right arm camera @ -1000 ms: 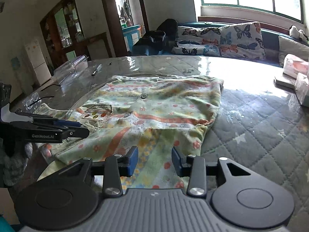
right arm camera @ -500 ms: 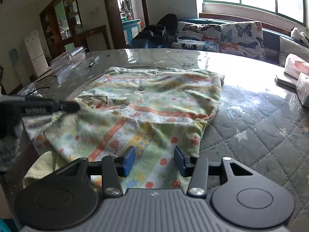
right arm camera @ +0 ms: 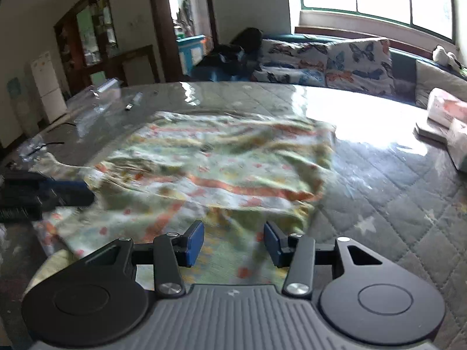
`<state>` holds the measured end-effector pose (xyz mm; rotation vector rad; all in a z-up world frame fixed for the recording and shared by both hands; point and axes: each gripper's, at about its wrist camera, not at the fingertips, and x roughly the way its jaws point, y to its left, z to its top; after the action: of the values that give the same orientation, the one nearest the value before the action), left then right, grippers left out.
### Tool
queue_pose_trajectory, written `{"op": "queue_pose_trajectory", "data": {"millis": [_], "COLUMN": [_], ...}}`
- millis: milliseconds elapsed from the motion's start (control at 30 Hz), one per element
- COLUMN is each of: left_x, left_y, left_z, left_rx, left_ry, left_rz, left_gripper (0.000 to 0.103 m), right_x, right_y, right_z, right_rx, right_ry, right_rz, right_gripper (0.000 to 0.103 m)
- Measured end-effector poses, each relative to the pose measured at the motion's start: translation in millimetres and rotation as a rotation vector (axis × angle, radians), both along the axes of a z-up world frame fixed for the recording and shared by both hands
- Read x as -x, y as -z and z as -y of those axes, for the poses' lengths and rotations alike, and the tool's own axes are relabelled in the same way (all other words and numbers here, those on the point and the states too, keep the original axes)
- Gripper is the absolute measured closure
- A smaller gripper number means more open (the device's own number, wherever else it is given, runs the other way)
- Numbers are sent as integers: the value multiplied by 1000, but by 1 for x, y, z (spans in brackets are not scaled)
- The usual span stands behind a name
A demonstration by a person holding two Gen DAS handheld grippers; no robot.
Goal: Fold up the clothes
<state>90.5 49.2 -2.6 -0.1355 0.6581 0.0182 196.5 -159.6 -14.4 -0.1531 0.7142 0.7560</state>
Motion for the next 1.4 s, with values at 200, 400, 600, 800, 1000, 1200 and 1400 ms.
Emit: {"op": "queue_pose_trajectory", "data": {"millis": [200, 400, 600, 800, 1000, 1200, 1400], "left_x": [2, 30, 63, 96, 105, 97, 100], "left_y": [12, -1, 0, 6, 10, 17, 14], "left_z": [3, -34, -93, -152, -185, -199, -200], "left_rx": [11, 25, -18, -54, -39, 6, 103], "left_ry": [-9, -150, -401, -677, -817, -838, -808], "left_rz": [-36, 11, 12, 3, 0, -18, 26], "left_gripper": [74, 62, 57, 56, 56, 61, 93], "right_x": [16, 25, 33, 37, 40, 44, 48], "right_y": [-1, 8, 6, 3, -1, -4, -12], "right_z": [-30, -50, -58, -61, -59, -57, -50], "right_rx": [-3, 55, 56, 51, 50, 46, 22], "right_ry": [-96, -130, -169, -173, -170, -174, -166], "right_rz": [19, 50, 53, 62, 71, 80, 94], "right_gripper": [53, 52, 47, 45, 45, 45, 45]}}
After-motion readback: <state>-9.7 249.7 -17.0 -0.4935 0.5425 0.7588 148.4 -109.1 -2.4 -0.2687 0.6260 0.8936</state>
